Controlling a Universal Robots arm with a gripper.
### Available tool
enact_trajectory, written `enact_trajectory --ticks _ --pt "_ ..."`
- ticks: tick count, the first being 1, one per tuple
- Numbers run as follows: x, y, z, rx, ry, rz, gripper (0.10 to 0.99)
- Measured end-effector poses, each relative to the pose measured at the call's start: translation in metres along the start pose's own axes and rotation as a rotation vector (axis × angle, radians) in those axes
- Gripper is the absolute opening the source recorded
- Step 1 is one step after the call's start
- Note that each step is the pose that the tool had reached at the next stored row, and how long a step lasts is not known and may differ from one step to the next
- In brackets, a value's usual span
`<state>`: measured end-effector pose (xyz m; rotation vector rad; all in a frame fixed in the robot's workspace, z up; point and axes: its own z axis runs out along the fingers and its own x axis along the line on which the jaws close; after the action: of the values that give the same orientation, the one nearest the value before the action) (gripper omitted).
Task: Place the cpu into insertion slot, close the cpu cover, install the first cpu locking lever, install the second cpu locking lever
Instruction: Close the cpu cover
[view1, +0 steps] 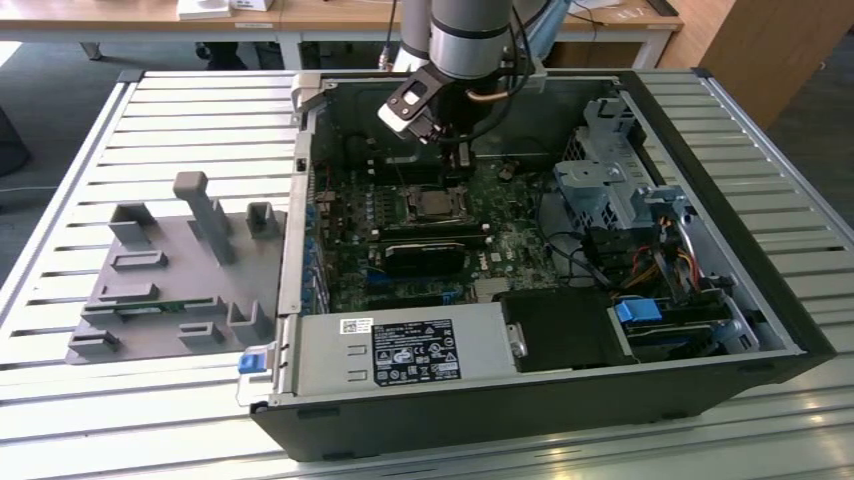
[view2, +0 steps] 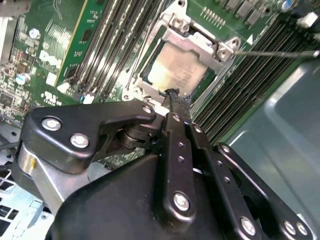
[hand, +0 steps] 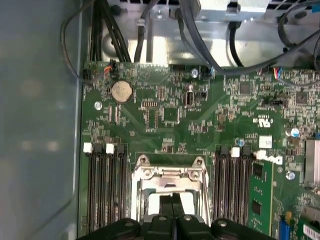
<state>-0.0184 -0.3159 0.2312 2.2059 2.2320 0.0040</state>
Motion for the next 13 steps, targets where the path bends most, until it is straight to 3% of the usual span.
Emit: enact_trajectory --ticks 5,9,13 --pt "0.0001 -0.0097 0.0034 0.000 0.0001 0.000 0.118" --pt "0.0002 -0.0125 0.0099 0.000 0.0001 0.000 0.118" --pt "0.0002 -0.0153 0.0114 0.000 0.0008 0.000 0.118"
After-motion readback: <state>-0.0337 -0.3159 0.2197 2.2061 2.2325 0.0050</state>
